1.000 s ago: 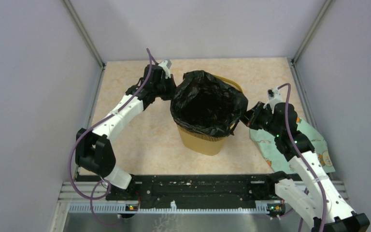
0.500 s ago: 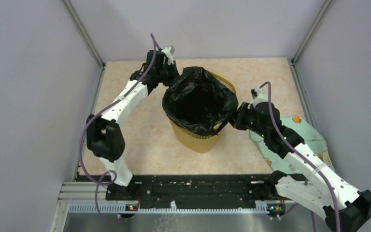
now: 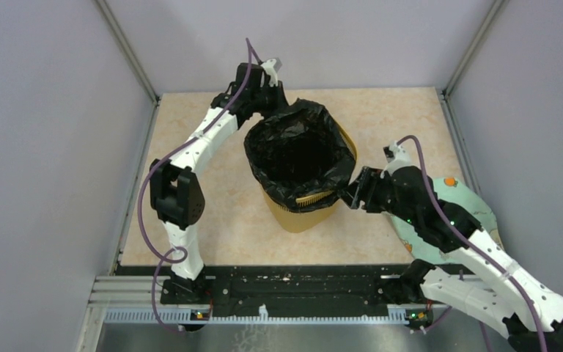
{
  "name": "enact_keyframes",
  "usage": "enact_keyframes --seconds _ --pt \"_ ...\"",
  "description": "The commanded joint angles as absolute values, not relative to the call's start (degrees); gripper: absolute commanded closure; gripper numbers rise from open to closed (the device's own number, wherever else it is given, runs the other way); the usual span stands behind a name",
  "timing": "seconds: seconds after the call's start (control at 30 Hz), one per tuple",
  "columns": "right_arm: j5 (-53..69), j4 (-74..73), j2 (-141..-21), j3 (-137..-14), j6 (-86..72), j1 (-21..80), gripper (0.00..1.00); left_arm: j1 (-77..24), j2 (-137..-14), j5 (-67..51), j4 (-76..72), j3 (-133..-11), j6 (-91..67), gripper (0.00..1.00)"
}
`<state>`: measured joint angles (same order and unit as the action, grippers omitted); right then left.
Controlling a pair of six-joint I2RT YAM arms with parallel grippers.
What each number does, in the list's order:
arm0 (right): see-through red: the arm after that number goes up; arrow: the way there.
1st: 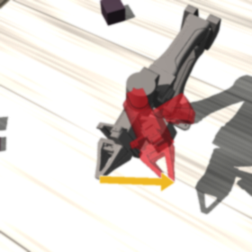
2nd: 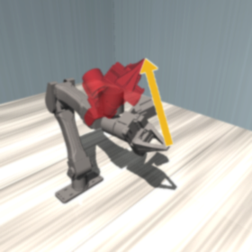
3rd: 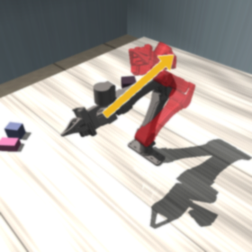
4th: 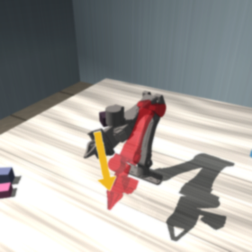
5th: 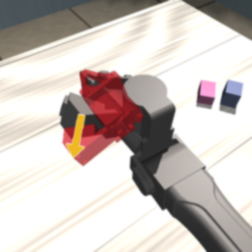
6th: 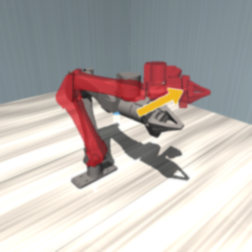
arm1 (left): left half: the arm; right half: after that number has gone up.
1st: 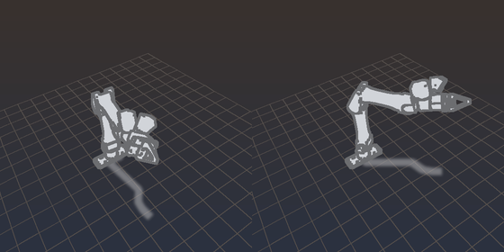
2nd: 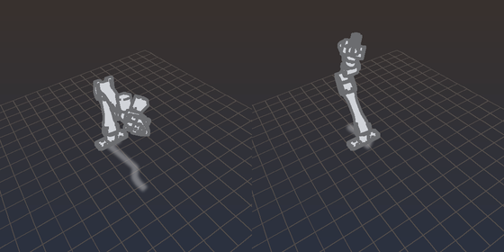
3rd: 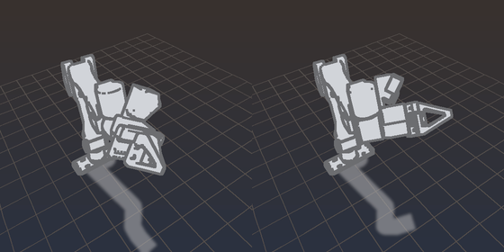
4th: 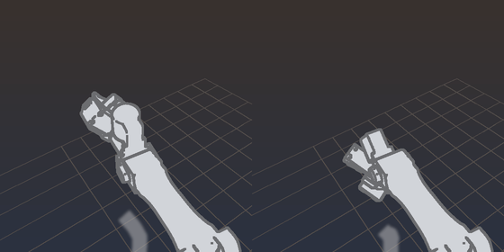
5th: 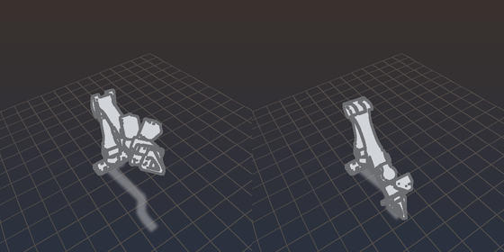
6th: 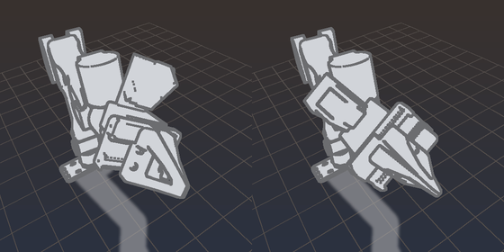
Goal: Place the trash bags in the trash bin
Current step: Place the trash bag in the trash bin.
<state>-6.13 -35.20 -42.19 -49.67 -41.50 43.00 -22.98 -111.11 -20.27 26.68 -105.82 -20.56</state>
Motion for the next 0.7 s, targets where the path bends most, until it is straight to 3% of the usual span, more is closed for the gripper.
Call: enact_keyframes --seconds 0.0,0.2,0.43,0.67 --pt "-5.99 -43.23 -39.20 -57.78 -36.41 43.42 0.35 -23.25 -112.02 -20.86 28.94 -114.37 -18.13 0.72" --pt "-6.82 -50.59 -41.61 -66.66 -31.44 43.43 0.35 -22.09 -112.74 -17.44 32.61 -121.09 -17.17 0.51" --pt "-12.21 -46.72 -51.37 -80.47 -23.39 43.17 0.39 -20.03 -106.95 -10.33 36.18 -123.12 -16.58 0.35" --pt "8.89 -44.18 -66.43 -90.99 -16.57 26.41 0.52 -19.96 -93.19 -5.15 37.84 -110.28 -17.73 0.31"
